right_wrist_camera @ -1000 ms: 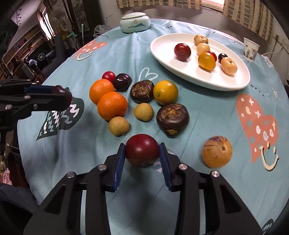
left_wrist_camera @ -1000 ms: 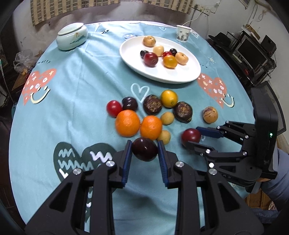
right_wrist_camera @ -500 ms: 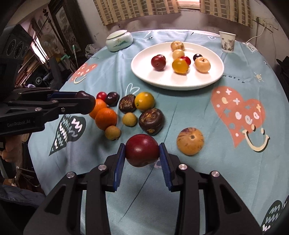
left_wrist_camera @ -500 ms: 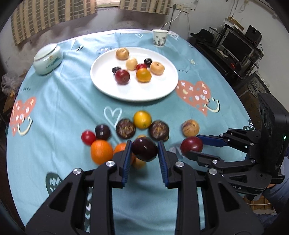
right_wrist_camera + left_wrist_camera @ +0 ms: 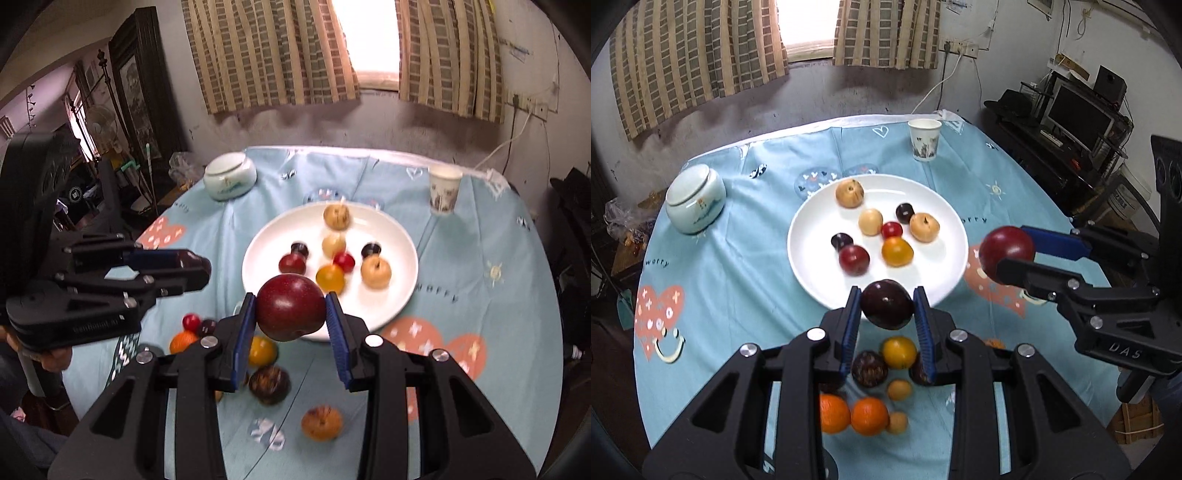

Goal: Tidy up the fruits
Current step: 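Carry both plums over the white plate and open both tools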

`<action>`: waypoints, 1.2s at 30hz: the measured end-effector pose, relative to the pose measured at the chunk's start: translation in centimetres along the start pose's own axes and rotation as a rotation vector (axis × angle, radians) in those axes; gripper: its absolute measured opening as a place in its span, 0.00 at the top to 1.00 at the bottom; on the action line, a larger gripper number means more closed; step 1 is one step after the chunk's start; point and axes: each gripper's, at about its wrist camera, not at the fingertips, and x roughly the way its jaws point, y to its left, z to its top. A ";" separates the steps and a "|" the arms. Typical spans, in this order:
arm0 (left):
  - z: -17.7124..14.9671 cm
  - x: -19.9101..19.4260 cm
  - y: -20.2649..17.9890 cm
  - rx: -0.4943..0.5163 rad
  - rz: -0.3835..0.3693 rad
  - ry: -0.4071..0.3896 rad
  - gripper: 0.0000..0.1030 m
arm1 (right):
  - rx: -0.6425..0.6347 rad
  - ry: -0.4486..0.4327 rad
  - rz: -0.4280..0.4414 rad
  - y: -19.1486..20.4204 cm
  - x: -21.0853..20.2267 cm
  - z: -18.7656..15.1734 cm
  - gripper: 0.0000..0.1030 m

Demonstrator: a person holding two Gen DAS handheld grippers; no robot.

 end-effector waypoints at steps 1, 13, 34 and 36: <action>0.6 0.4 0.1 0.002 0.005 -0.003 0.72 | -0.002 -0.004 -0.001 -0.1 0.3 0.4 0.63; 3.8 8.0 2.4 -0.031 0.034 0.072 0.72 | 0.009 0.050 -0.013 -3.7 7.3 3.8 0.63; 4.4 14.8 5.1 -0.098 0.092 0.138 0.45 | 0.022 0.163 -0.060 -7.5 16.5 4.2 0.58; 4.3 14.6 5.3 -0.104 0.100 0.137 0.43 | 0.055 0.139 -0.070 -7.9 15.8 4.2 0.31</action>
